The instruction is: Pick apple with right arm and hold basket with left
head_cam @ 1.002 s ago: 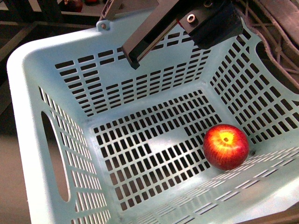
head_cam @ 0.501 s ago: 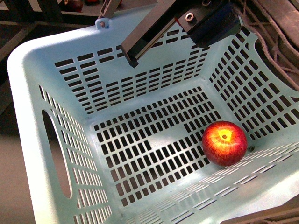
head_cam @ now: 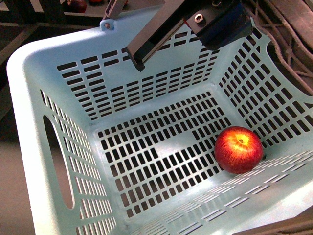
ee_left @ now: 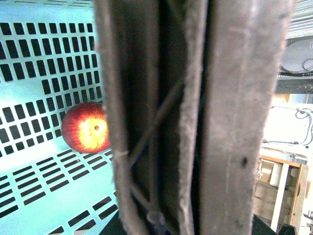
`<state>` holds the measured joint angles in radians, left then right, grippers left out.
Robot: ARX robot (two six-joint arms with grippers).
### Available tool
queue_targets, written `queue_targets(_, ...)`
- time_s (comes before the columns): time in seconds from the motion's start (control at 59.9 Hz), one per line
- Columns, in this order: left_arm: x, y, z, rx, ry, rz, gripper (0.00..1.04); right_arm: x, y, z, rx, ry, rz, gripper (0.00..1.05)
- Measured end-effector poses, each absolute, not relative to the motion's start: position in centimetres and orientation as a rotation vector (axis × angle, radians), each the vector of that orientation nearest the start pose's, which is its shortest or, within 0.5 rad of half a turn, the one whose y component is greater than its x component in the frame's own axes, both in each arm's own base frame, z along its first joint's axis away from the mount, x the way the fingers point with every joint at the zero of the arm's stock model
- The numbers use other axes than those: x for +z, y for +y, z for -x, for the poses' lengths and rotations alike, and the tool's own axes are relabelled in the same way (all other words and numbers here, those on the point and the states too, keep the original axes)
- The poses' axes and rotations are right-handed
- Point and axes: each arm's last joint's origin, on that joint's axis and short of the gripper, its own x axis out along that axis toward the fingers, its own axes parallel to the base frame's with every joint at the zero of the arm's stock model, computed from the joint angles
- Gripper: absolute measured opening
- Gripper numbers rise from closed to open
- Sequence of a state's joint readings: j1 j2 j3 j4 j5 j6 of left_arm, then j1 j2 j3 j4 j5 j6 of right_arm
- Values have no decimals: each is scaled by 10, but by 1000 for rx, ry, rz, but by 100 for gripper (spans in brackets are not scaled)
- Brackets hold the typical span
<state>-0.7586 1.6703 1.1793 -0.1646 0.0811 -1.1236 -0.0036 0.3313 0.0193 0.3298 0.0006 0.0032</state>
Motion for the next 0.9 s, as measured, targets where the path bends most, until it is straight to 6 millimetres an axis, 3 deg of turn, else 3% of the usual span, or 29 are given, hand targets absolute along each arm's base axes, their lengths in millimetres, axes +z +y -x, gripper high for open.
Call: queue_targets(0.902,244,-254,-265,-357,1001,800,16,170,0,-97,-2,-14,-3,2)
